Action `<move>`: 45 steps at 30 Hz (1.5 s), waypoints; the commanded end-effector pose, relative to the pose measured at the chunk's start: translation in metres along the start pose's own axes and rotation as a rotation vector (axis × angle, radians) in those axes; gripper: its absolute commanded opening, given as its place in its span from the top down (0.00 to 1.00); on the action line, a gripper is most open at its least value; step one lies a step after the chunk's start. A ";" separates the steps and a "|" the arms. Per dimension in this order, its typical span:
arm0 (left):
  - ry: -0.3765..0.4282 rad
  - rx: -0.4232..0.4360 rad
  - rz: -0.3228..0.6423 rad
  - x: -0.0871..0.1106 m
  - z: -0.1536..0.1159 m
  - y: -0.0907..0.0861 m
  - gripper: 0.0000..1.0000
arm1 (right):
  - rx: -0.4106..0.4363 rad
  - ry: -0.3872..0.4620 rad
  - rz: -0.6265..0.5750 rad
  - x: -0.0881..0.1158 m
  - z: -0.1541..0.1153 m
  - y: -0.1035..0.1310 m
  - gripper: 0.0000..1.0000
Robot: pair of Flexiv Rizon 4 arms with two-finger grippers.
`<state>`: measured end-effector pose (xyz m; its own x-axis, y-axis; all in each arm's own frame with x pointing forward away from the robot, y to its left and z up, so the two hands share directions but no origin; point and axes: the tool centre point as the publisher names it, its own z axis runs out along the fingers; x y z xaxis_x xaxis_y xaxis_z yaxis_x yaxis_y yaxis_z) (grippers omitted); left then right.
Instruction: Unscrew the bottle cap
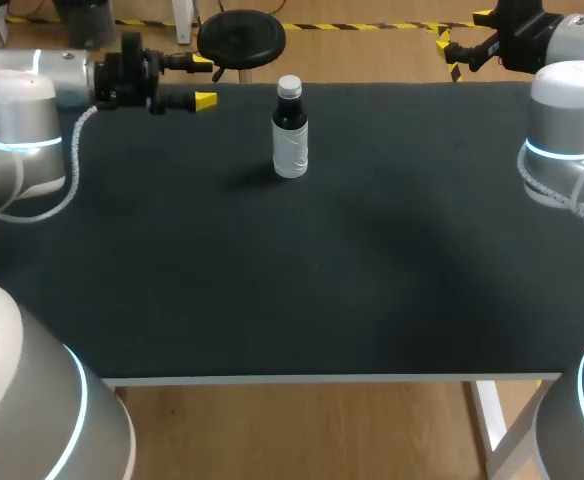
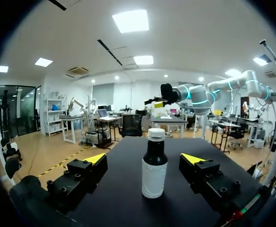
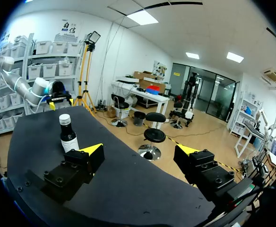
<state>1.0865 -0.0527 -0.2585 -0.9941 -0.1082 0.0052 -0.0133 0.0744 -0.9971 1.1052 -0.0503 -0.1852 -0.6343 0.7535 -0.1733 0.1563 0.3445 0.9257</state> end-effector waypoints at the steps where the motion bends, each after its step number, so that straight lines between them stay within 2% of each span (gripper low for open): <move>1: 0.166 0.049 0.003 -0.010 0.021 0.012 0.00 | 0.000 0.000 0.000 0.000 0.000 0.000 0.00; 11: 0.240 0.056 0.011 -0.006 0.059 0.016 0.00 | 0.000 0.000 0.000 0.000 0.000 0.000 0.00; 21: 0.294 0.068 0.007 -0.004 0.082 0.019 0.00 | 0.000 0.000 0.000 0.000 0.000 0.000 0.00; 45: 0.397 0.078 0.006 0.018 0.114 0.022 0.00 | 0.000 0.000 0.000 0.000 0.000 0.000 0.00</move>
<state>1.0750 -0.1640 -0.2855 -0.9749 0.2221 0.0119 -0.0120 0.0006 -0.9999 1.1052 -0.0503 -0.1852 -0.6343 0.7534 -0.1733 0.1563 0.3445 0.9257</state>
